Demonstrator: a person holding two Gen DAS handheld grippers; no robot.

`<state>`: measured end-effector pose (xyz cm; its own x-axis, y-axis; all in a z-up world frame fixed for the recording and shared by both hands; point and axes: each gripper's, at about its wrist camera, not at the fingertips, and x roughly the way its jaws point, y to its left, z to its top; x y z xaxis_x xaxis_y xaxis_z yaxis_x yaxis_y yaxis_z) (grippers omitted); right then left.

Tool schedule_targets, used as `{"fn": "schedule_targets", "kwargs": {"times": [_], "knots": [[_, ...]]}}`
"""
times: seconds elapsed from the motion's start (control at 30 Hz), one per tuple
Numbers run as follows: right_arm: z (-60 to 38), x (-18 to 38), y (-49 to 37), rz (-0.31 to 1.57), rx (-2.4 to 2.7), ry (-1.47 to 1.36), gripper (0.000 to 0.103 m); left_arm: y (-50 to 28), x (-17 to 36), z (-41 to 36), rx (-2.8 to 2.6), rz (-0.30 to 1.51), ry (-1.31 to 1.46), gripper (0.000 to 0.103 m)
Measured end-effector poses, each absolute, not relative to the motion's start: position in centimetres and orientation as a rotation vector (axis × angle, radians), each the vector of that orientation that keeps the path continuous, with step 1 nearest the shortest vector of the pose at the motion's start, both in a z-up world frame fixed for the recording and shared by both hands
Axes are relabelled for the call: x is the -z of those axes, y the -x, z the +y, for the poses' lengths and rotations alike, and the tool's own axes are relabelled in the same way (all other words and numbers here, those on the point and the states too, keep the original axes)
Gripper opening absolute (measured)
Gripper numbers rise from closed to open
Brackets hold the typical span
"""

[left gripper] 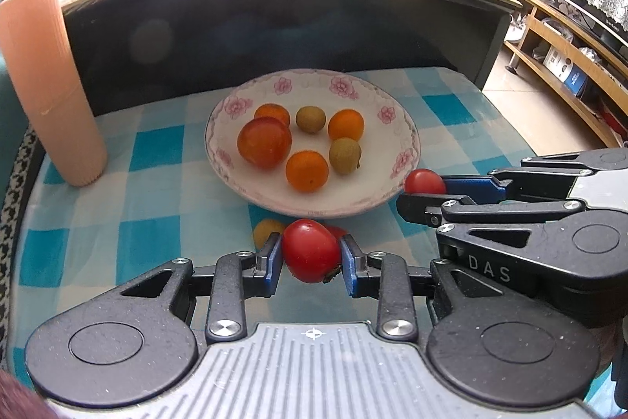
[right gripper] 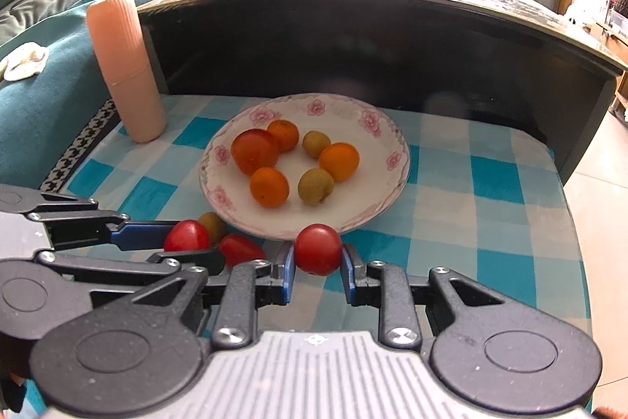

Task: Organize fruits
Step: 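Carry both red tomatoes over the white bowl, then open both tools to release the tomatoes into the bowl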

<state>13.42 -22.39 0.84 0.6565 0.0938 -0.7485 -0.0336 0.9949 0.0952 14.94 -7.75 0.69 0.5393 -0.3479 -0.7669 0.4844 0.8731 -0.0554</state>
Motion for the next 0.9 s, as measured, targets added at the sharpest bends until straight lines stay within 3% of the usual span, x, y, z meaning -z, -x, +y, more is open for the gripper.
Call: {"fn": "schedule_targets", "kwargs": {"times": [0.9], "knots": [[-24.1, 1.3, -18.8, 0.818, -0.047, -0.119, 0.045, -19.9, 0.6, -9.3, 0.451, 0.843, -0.147, 0.038]]}}
